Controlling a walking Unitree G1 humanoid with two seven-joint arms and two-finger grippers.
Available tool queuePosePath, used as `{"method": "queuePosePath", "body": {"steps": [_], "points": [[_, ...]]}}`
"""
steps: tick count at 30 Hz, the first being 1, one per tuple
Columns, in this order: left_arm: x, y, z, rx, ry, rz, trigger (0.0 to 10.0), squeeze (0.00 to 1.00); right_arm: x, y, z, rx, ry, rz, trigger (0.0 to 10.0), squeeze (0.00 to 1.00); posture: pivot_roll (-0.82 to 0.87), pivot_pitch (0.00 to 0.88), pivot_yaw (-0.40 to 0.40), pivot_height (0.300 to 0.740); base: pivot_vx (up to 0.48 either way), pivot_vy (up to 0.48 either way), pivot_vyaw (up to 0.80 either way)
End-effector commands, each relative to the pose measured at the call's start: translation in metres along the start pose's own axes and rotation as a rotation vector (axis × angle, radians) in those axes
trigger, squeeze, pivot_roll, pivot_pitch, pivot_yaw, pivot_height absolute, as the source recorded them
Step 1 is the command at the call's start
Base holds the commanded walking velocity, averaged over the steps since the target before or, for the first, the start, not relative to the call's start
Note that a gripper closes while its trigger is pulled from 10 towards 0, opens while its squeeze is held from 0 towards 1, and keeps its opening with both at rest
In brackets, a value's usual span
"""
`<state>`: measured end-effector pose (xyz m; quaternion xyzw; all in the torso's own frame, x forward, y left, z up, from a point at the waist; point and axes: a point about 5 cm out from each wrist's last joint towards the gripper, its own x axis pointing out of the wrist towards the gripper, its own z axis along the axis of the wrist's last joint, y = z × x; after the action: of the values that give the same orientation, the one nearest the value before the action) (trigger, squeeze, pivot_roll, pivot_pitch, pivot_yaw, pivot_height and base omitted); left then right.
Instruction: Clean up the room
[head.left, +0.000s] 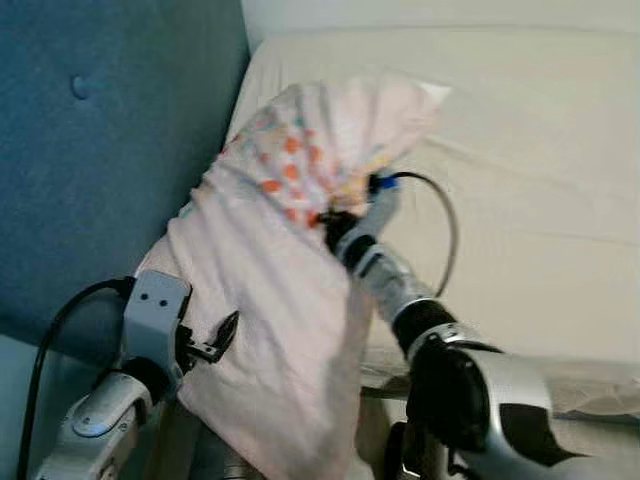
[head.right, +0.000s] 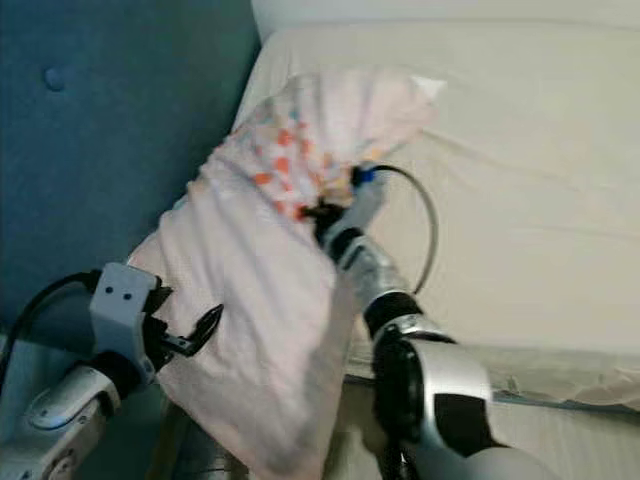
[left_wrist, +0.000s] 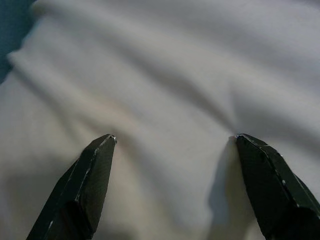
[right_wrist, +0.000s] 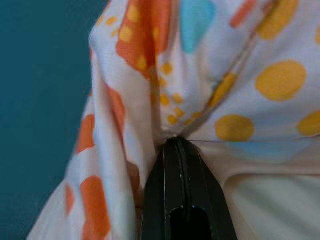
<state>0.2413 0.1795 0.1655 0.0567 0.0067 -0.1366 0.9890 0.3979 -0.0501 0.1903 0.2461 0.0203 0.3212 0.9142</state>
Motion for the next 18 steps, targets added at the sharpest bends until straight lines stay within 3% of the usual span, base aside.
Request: {"method": "queuePosePath", "body": {"steps": [1, 4, 5, 6, 7, 8, 12, 14, 17, 18], "points": [[-0.004, -0.003, -0.008, -0.008, 0.039, -0.002, 10.0, 0.0, 0.0, 0.011, -0.028, 0.015, 0.109, 0.069, 0.0, 0.0, 0.37, 0.384, 0.062, 0.556, 0.0, 0.0, 0.0], [-0.006, -0.005, -0.009, -0.014, 0.042, -0.003, 10.0, 0.0, -0.005, 0.003, -0.027, 0.009, 0.088, 0.031, 0.0, 0.0, 0.36, 0.377, 0.051, 0.556, 0.0, 0.0, 0.0], [-0.01, -0.003, -0.013, -0.02, 0.053, 0.003, 10.0, 0.0, -0.017, -0.022, -0.016, 0.03, 0.015, -0.104, 4.9, 0.0, 0.34, 0.369, 0.041, 0.556, 0.0, 0.0, 0.0], [-0.01, -0.003, -0.013, -0.02, 0.053, 0.003, 10.0, 0.0, -0.017, -0.022, -0.016, 0.03, 0.015, -0.104, 4.9, 0.0, 0.34, 0.369, 0.041, 0.556, 0.0, 0.0, 0.0], [-0.011, -0.001, -0.016, -0.03, 0.061, 0.013, 10.0, 0.0, -0.025, -0.035, -0.011, 0.021, -0.014, -0.162, 10.0, 0.0, 0.32, 0.357, 0.035, 0.556, 0.0, 0.0, 0.0], [-0.011, -0.001, -0.016, -0.03, 0.061, 0.013, 10.0, 0.0, -0.025, -0.035, -0.011, 0.021, -0.014, -0.162, 10.0, 0.0, 0.32, 0.357, 0.035, 0.556, 0.0, 0.0, 0.0], [-0.011, 0.009, -0.027, -0.097, 0.089, 0.057, 10.0, 0.0, -0.057, -0.075, 0.008, -0.073, -0.1, -0.337, 10.0, 0.0, 0.25, 0.31, 0.018, 0.556, 0.0, 0.0, 0.0], [-0.011, 0.01, -0.029, -0.11, 0.092, 0.061, 10.0, 0.0, -0.061, -0.079, 0.011, -0.077, -0.116, -0.354, 10.0, 0.0, 0.25, 0.31, 0.018, 0.556, 0.0, 0.0, 0.0], [-0.009, 0.022, -0.042, -0.179, 0.126, 0.126, 10.0, 0.0, -0.077, -0.091, 0.022, -0.193, -0.14, -0.387, 10.0, 0.0, 0.19, 0.283, 0.01, 0.556, 0.0, 0.0, 0.0], [-0.009, 0.022, -0.042, -0.179, 0.126, 0.126, 10.0, 0.0, -0.077, -0.091, 0.022, -0.193, -0.14, -0.387, 10.0, 0.0, 0.19, 0.283, 0.01, 0.556, 0.0, 0.0, 0.0]]}}
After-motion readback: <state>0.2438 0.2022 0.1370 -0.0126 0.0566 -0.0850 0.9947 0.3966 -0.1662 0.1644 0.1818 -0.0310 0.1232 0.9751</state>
